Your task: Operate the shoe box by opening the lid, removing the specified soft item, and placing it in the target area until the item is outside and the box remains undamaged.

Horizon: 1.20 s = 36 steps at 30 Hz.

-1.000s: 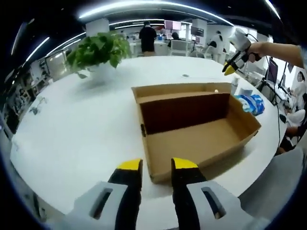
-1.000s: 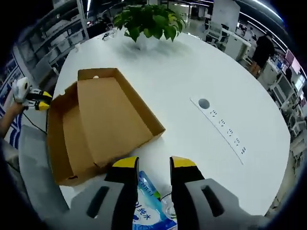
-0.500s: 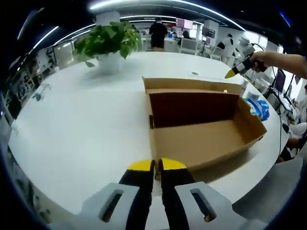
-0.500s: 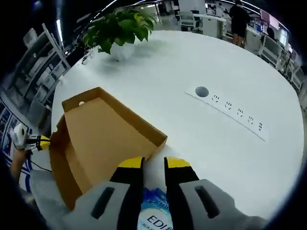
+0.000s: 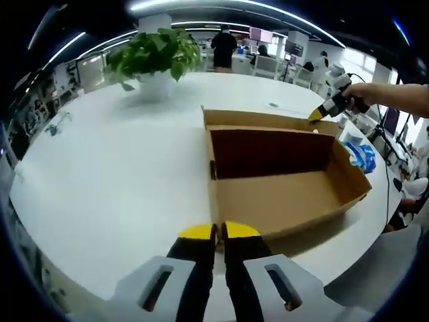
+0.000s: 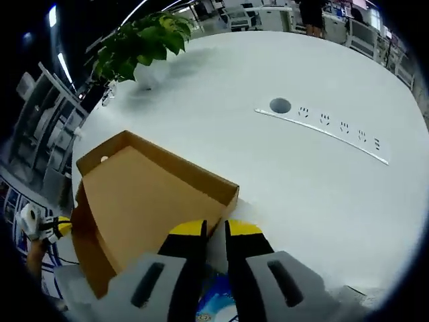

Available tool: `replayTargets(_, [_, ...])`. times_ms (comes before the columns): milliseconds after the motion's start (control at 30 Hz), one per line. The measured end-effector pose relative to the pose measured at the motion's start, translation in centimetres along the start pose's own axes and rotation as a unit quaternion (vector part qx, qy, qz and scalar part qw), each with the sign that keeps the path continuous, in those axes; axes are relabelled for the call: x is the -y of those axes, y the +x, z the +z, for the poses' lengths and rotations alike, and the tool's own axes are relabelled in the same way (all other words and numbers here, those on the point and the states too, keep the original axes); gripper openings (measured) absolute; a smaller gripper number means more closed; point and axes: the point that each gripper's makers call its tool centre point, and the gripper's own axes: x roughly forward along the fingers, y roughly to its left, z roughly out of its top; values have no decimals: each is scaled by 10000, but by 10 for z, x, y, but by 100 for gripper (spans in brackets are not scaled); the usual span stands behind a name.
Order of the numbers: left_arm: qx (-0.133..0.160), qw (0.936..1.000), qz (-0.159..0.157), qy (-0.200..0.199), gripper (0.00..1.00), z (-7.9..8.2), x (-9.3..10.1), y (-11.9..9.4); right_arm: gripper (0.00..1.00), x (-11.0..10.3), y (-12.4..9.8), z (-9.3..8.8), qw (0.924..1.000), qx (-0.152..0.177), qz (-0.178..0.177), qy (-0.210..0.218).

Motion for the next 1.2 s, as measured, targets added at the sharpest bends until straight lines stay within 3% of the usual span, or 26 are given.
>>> replayTargets(233, [16, 10000, -36, -89, 1, 0, 0, 0, 3, 4, -4, 2, 9958, 104, -68, 906])
replayTargets(767, [-19, 9999, -6, -111, 1, -1, 2, 0, 0, -9, -29, 17, 9964, 547, -133, 630])
replayTargets(1200, [-26, 10000, 60, -68, 0, -1, 2, 0, 0, -29, -64, 31, 9941, 1048, -100, 257])
